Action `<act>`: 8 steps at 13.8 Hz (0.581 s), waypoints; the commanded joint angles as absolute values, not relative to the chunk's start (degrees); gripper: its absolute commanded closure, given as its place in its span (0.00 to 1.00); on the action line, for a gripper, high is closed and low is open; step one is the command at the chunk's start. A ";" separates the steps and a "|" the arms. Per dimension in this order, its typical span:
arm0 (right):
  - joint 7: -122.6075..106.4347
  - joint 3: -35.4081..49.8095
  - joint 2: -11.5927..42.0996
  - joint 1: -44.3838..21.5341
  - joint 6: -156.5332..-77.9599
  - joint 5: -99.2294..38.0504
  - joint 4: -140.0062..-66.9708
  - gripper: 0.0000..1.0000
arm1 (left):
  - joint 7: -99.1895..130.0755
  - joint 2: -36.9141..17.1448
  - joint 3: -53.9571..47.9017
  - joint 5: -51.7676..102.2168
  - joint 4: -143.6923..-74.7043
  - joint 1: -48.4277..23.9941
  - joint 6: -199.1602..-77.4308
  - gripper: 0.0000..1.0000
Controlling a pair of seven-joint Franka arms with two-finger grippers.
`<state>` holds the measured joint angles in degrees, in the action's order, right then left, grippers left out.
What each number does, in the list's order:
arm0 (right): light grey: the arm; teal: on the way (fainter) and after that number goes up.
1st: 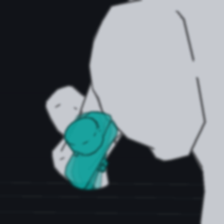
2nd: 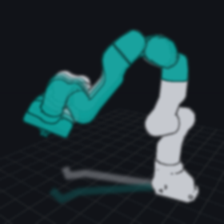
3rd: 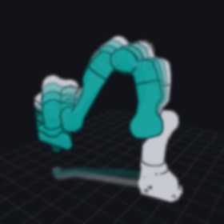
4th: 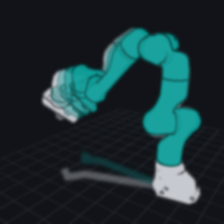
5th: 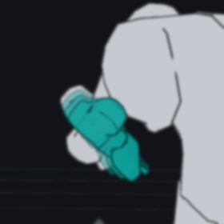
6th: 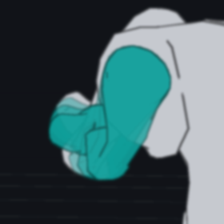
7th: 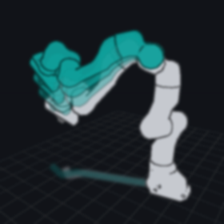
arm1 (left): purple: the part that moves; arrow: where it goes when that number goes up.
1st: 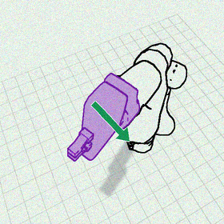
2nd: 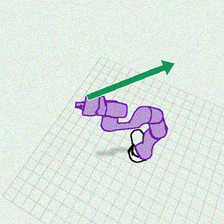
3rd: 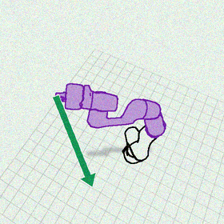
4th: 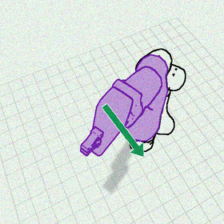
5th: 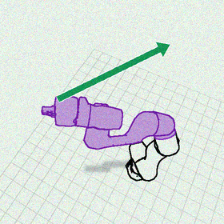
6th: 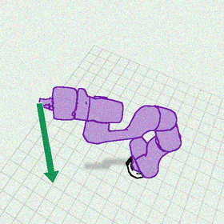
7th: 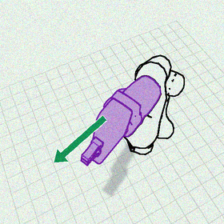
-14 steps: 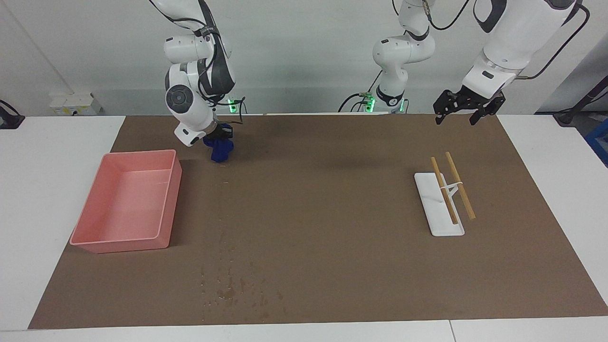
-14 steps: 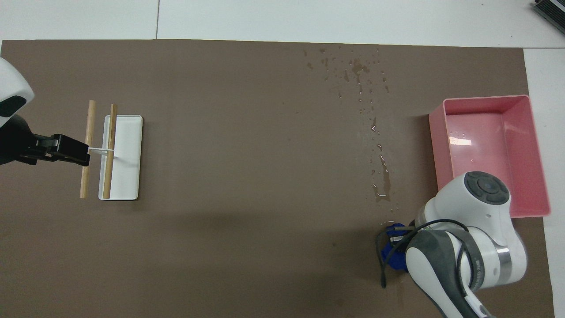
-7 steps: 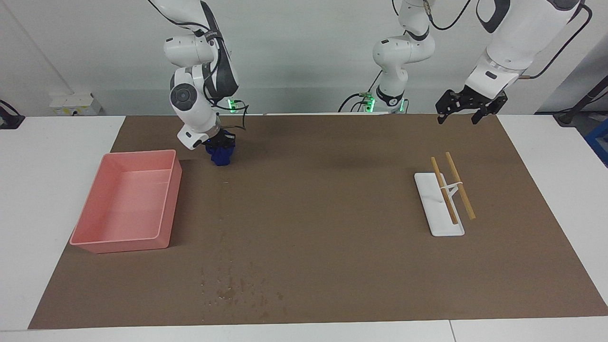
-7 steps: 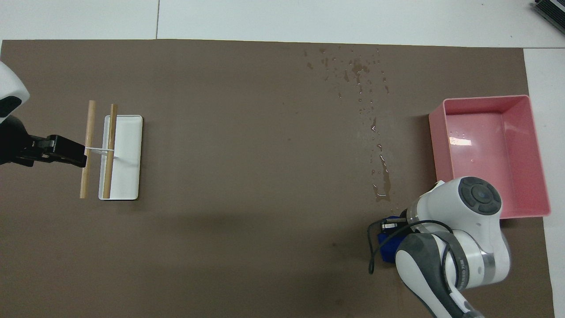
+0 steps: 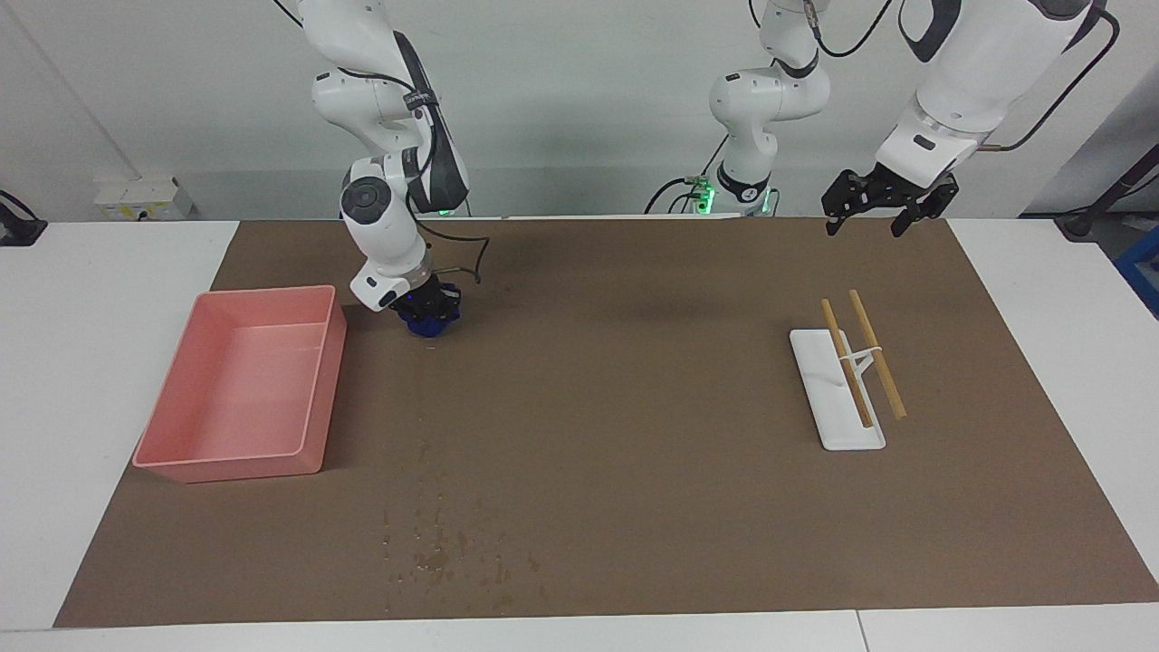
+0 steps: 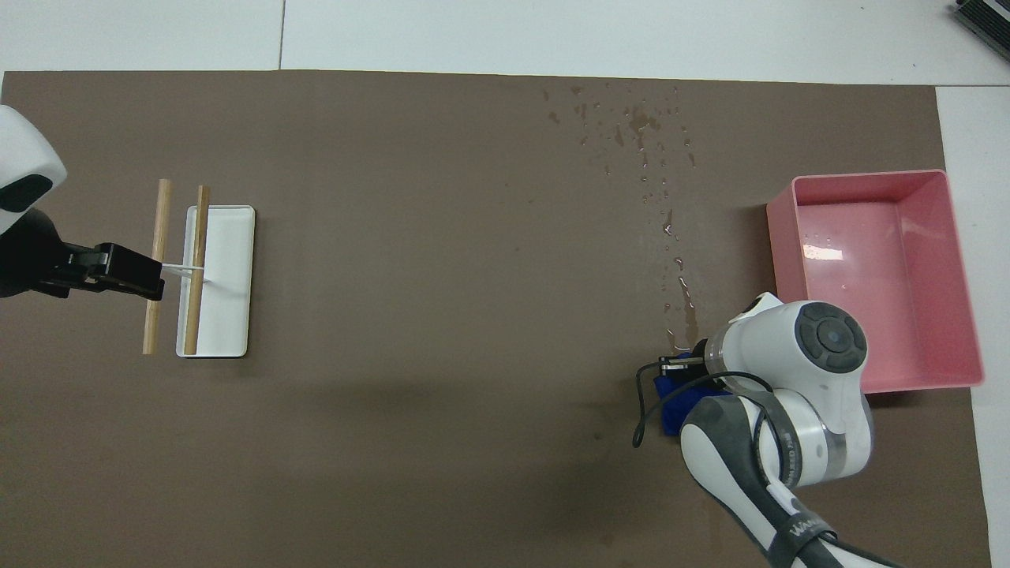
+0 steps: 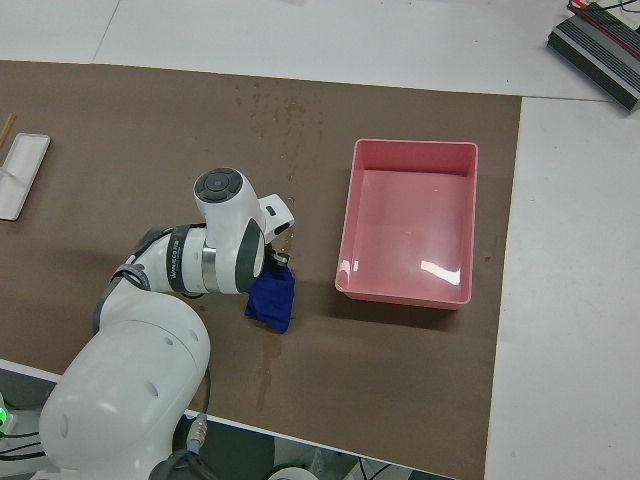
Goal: Wipe water with towel using both arms
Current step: 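Press the towel onto the water streak with the right gripper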
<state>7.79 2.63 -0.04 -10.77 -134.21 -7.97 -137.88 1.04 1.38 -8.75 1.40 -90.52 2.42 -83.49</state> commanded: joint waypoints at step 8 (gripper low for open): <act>-3.96 2.72 12.38 -6.50 -137.45 -9.23 -120.77 1.00 | 0.70 2.72 -6.15 1.93 -91.76 -0.35 -83.67 0.00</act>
<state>-1.86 2.32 8.66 -6.99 -135.88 -7.97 -124.89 1.01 1.41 -7.58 1.40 -90.52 0.76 -83.50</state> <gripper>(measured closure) 0.907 0.000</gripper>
